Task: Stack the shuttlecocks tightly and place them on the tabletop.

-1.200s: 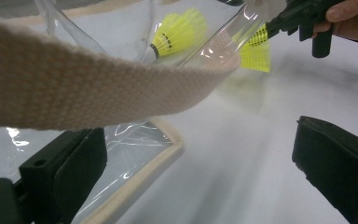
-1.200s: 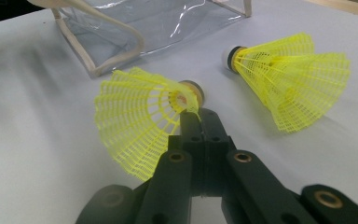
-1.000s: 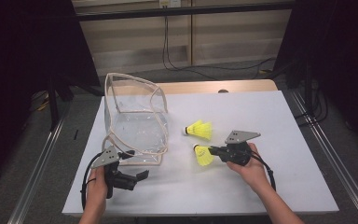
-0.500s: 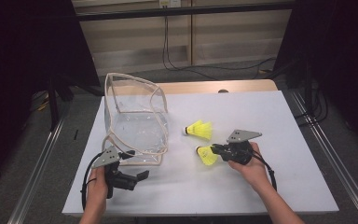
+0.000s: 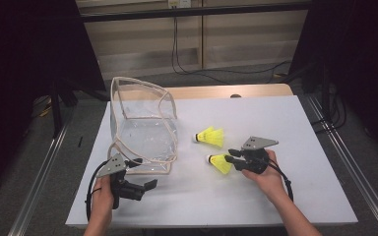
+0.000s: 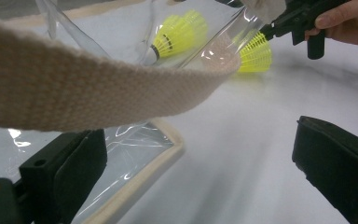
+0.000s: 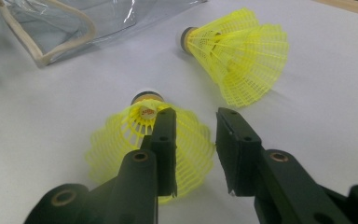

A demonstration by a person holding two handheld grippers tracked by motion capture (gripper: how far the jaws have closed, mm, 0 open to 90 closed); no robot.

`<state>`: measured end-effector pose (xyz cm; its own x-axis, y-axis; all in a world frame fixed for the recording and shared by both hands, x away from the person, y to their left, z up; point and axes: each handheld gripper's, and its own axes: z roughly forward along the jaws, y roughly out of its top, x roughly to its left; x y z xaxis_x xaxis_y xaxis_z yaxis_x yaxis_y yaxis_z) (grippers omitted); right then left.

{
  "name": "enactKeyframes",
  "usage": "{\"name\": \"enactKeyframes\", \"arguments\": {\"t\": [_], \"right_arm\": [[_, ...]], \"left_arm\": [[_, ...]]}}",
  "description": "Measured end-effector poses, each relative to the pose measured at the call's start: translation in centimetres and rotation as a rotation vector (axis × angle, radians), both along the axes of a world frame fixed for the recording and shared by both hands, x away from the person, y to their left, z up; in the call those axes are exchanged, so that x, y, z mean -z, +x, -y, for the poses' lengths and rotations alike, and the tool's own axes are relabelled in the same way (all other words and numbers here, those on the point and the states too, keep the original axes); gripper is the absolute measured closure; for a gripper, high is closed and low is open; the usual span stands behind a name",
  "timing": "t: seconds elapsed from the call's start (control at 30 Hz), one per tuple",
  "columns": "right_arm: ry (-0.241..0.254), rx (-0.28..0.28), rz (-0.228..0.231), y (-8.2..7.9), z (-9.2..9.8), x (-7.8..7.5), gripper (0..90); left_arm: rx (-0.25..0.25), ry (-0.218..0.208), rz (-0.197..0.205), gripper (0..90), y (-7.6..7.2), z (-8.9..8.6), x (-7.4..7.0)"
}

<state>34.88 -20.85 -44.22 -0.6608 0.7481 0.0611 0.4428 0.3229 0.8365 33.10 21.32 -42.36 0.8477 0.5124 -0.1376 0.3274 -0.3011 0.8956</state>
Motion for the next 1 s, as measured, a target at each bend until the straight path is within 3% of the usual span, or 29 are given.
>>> {"name": "enactKeyframes", "arguments": {"t": [1.0], "right_arm": [[0.0, 0.057, 0.006, -0.7, 1.5, -0.5, 47.9]], "left_arm": [[0.002, -0.004, 0.001, 3.2, 0.0, 0.1, 0.0]]}}
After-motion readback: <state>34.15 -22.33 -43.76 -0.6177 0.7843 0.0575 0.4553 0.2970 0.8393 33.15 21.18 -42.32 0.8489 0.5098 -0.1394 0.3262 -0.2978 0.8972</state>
